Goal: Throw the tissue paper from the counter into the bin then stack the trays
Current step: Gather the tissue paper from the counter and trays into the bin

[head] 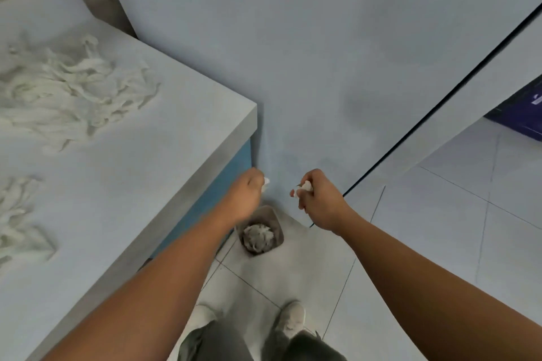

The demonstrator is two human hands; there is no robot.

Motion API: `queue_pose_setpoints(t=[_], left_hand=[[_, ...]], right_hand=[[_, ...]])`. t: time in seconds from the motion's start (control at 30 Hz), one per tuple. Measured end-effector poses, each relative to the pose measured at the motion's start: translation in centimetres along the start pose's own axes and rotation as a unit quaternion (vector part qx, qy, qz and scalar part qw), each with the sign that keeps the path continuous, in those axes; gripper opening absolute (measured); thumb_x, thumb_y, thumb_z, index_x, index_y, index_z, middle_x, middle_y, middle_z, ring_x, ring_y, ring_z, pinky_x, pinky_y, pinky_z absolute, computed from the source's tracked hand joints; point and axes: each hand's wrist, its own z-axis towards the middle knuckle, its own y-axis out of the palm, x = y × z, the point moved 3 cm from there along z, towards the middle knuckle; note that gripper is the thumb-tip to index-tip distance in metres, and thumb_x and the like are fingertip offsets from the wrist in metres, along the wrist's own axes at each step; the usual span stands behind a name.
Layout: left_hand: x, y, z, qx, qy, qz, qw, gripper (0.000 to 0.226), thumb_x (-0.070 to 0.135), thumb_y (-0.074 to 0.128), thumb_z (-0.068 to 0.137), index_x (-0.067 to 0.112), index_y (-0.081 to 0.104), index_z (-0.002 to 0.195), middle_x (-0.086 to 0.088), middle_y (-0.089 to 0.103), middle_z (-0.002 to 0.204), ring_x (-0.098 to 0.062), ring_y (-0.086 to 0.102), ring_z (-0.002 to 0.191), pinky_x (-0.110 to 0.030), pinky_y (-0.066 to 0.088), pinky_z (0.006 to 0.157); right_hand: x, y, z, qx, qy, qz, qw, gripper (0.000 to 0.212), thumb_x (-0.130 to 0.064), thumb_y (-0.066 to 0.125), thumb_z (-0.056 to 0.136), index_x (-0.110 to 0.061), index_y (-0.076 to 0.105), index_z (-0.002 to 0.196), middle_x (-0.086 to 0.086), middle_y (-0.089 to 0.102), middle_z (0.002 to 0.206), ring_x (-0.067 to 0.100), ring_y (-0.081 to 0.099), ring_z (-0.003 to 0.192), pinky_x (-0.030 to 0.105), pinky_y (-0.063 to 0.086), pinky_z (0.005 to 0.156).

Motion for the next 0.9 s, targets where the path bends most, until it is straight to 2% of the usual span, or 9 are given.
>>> queue_pose_setpoints(t=[0.07, 0.2, 0.33, 0.43, 0.5, 0.6, 0.7, 0.8, 0.9], left_hand=[[-2.5, 1.8, 1.8, 0.0, -0.019, 0.028, 0.999, 0.024, 0.022, 0.038, 0.1, 0.01, 0.051, 0.085, -0.002, 0.05, 0.081, -0.019, 0.048, 0.078, -0.026, 0.032, 0.06], [-8.6, 5.1, 5.0, -0.003, -0.06, 0.072, 0.996, 0.017, 0.017, 0.051, 0.098, 0.01, 0.062, 0.108, -0.004, 0.06, 0.104, -0.016, 0.054, 0.092, -0.023, 0.037, 0.076], [-15.1, 7.7, 7.7, 0.013, -0.089, 0.085, 0.992, 0.018, 0.019, 0.061, 0.094, 0.017, 0.069, 0.11, -0.001, 0.065, 0.11, -0.016, 0.06, 0.097, -0.019, 0.04, 0.08], [-20.3, 9.0, 10.0, 0.037, -0.101, 0.112, 0.988, 0.02, 0.016, 0.064, 0.092, 0.016, 0.072, 0.11, -0.005, 0.06, 0.114, -0.019, 0.059, 0.102, -0.015, 0.036, 0.083], [-24.2, 10.2, 11.2, 0.039, -0.113, 0.122, 0.985, 0.021, 0.015, 0.066, 0.091, 0.016, 0.073, 0.11, -0.005, 0.059, 0.115, -0.021, 0.059, 0.104, -0.016, 0.038, 0.086], [-29.9, 12.6, 13.0, 0.03, -0.129, 0.123, 0.983, 0.022, 0.015, 0.069, 0.089, 0.02, 0.075, 0.11, -0.003, 0.065, 0.114, -0.02, 0.062, 0.101, -0.018, 0.041, 0.085], [-35.0, 15.3, 14.4, 0.011, -0.149, 0.118, 0.982, 0.02, 0.018, 0.074, 0.085, 0.023, 0.076, 0.104, 0.0, 0.073, 0.103, -0.015, 0.065, 0.089, -0.017, 0.043, 0.074], [-39.4, 18.0, 15.7, -0.017, -0.17, 0.121, 0.978, 0.02, 0.018, 0.077, 0.082, 0.021, 0.077, 0.102, 0.0, 0.074, 0.101, -0.017, 0.067, 0.092, -0.022, 0.049, 0.079], [-42.5, 20.4, 17.0, -0.032, -0.186, 0.128, 0.974, 0.022, 0.016, 0.076, 0.083, 0.018, 0.076, 0.105, -0.004, 0.073, 0.106, -0.021, 0.067, 0.096, -0.028, 0.053, 0.086]], right_hand=[[2.3, 1.0, 1.3, 0.002, 0.024, -0.001, 1.0, 0.005, -0.02, 0.05, 0.098, -0.018, 0.055, 0.097, 0.002, 0.069, 0.093, 0.015, 0.061, 0.072, 0.026, 0.047, 0.055], [7.5, 3.6, 4.6, -0.01, 0.051, -0.004, 0.999, 0.013, -0.02, 0.056, 0.095, -0.019, 0.07, 0.095, 0.004, 0.07, 0.079, 0.025, 0.067, 0.072, 0.046, 0.058, 0.073], [12.2, 7.1, 7.8, -0.023, 0.076, -0.027, 0.997, 0.027, -0.014, 0.044, 0.099, -0.015, 0.066, 0.116, 0.012, 0.069, 0.096, 0.031, 0.064, 0.086, 0.044, 0.056, 0.079], [15.8, 10.4, 10.8, -0.059, 0.084, -0.081, 0.991, 0.041, -0.015, 0.038, 0.101, -0.013, 0.046, 0.141, 0.015, 0.061, 0.12, 0.031, 0.058, 0.111, 0.044, 0.05, 0.093], [18.4, 13.0, 12.7, -0.067, 0.092, -0.091, 0.989, 0.045, -0.013, 0.038, 0.1, -0.015, 0.041, 0.145, 0.015, 0.059, 0.123, 0.031, 0.058, 0.113, 0.044, 0.05, 0.095], [22.8, 17.0, 14.5, -0.036, 0.11, -0.043, 0.992, 0.044, -0.013, 0.045, 0.098, -0.017, 0.047, 0.142, 0.013, 0.067, 0.112, 0.028, 0.069, 0.092, 0.04, 0.054, 0.089], [26.9, 20.5, 15.6, -0.007, 0.149, 0.049, 0.988, 0.033, -0.016, 0.059, 0.094, -0.019, 0.064, 0.126, 0.008, 0.073, 0.091, 0.019, 0.069, 0.063, 0.037, 0.06, 0.073], [30.3, 23.4, 16.4, 0.005, 0.183, 0.119, 0.976, 0.022, -0.018, 0.063, 0.092, -0.018, 0.073, 0.112, 0.007, 0.072, 0.077, 0.017, 0.064, 0.053, 0.036, 0.058, 0.063], [32.9, 25.3, 16.9, 0.01, 0.194, 0.109, 0.975, 0.02, -0.024, 0.059, 0.095, -0.019, 0.074, 0.107, 0.01, 0.071, 0.072, 0.017, 0.062, 0.053, 0.034, 0.056, 0.065]])
